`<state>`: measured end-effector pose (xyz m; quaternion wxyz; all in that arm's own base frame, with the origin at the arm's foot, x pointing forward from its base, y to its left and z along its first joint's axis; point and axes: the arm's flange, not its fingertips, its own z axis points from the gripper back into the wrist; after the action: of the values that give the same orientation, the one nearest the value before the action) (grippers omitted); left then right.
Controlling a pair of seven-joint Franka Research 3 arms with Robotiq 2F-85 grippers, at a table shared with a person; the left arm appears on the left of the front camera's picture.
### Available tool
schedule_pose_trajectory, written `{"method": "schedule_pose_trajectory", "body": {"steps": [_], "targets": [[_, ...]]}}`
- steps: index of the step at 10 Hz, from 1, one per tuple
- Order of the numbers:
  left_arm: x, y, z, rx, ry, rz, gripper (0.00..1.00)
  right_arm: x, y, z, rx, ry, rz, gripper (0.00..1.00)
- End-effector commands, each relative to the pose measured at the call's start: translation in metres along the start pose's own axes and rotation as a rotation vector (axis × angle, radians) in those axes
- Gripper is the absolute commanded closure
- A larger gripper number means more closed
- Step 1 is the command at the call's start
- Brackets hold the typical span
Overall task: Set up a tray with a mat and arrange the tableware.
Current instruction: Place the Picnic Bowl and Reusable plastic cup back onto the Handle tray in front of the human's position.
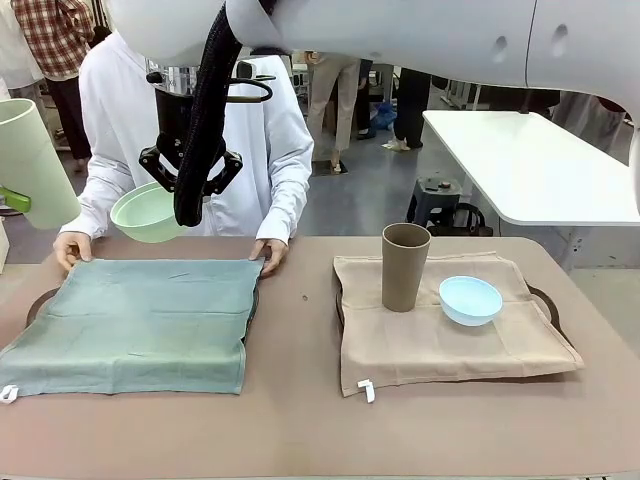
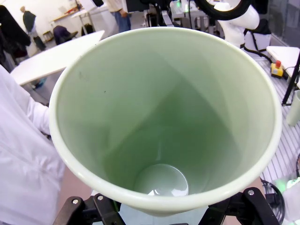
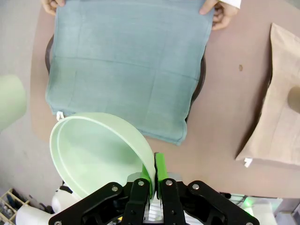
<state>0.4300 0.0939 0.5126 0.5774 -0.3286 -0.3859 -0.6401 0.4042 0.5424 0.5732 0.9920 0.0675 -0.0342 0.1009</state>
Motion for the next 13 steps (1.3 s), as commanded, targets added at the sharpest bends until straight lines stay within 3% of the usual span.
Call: {"method": "schedule_pose_trajectory", "body": {"steps": [1, 11, 12, 13], "targets": [[0.003, 0.000, 0.002, -0.003, -0.003, -0.013, 1.00, -0.001, 0.001, 0.004, -0.003, 0.000, 0.008, 1.00], [0.003, 0.000, 0.002, -0.003, -0.003, -0.013, 1.00, -0.001, 0.001, 0.004, -0.003, 0.000, 0.008, 1.00], [0.000, 0.000, 0.000, 0.000, 0.000, 0.000, 0.18, 0.000, 0.000, 0.000, 0.000, 0.000, 0.000, 0.96], [-0.021, 0.013, -0.011, -0.007, -0.005, -0.011, 0.18, 0.018, -0.015, -0.024, 0.025, 0.020, -0.025, 0.96]]}}
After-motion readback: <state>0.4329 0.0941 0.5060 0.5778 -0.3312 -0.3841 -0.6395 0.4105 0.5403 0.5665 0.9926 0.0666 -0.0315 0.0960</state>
